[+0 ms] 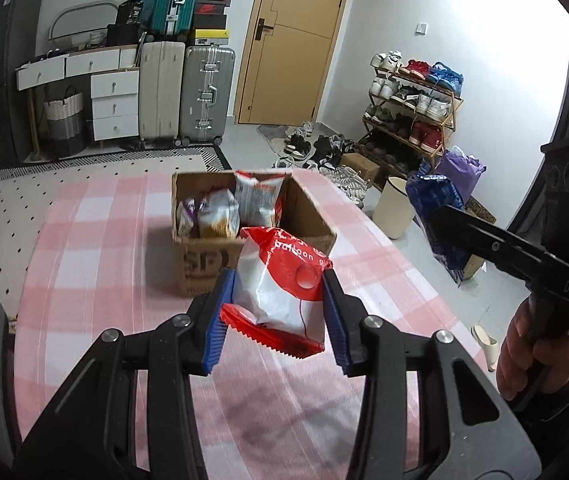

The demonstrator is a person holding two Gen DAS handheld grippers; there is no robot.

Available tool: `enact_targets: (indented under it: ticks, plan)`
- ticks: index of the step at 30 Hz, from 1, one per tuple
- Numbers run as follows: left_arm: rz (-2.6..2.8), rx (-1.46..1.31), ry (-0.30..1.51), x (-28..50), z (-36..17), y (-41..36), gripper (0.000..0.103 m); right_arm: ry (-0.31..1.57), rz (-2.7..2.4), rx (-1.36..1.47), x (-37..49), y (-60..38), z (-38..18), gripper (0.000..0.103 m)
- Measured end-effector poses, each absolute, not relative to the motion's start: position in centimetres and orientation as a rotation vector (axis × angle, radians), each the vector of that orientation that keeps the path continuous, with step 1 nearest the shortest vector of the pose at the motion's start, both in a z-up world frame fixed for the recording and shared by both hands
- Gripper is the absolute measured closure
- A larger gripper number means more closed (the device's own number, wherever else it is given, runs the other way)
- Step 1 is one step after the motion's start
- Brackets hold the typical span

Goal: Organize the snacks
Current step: 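Carry both held packages over the cardboard box with both tools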

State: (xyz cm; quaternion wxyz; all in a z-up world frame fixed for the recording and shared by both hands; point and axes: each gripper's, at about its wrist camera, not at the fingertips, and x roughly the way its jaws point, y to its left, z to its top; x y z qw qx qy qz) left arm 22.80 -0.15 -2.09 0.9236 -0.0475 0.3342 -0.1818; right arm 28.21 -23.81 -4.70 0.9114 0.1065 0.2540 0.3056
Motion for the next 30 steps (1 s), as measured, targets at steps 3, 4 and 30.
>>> enact_targets:
  ticks: [3,4,30]
  plan:
    - [-0.368,-0.088,0.678,24.4,-1.1,-0.1,0.063,0.506,0.624,0.193,29.1,-23.5,-3.1,0.058]
    - [-0.366,-0.091,0.675,25.0,-0.6,-0.1,0.063,0.501,0.622,0.184,29.5,-23.3,-2.7,0.058]
    - [-0.376,-0.096,0.740,47.3,-0.8,-1.7,0.063,0.632,0.519,0.102,48.9,-21.4,-4.8,0.058]
